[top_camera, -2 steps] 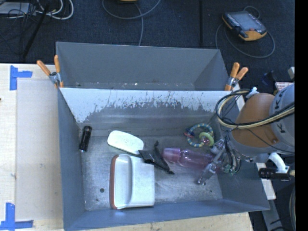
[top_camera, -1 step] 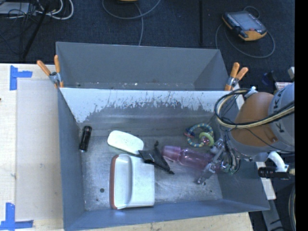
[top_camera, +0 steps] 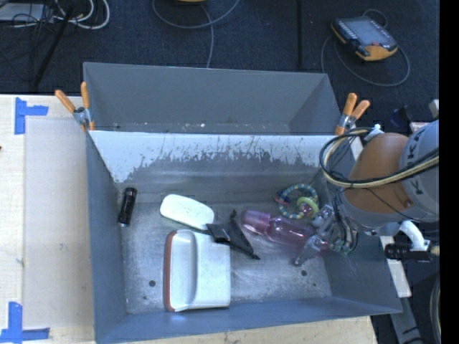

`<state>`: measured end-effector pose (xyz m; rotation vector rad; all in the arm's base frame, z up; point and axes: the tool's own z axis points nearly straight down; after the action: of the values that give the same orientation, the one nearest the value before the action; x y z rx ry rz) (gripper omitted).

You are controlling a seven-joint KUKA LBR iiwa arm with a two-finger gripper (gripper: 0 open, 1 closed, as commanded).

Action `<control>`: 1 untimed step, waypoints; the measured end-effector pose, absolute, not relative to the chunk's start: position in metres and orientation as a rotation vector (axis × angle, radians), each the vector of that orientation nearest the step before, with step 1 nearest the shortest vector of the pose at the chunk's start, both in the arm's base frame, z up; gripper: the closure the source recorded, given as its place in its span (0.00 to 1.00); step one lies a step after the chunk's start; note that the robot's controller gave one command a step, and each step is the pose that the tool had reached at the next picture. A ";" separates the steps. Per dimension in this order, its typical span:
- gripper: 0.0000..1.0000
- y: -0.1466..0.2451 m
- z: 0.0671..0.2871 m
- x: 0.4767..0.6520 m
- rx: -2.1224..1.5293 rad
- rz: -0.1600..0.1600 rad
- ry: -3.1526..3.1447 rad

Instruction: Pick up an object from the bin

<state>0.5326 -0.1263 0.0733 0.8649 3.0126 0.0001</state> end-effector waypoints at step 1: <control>1.00 -0.126 0.073 0.532 0.866 0.000 3.011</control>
Offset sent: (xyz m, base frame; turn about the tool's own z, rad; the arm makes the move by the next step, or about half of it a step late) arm 0.0001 0.0001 0.0145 0.0000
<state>0.5322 -0.1262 0.0734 0.8663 3.0110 0.0004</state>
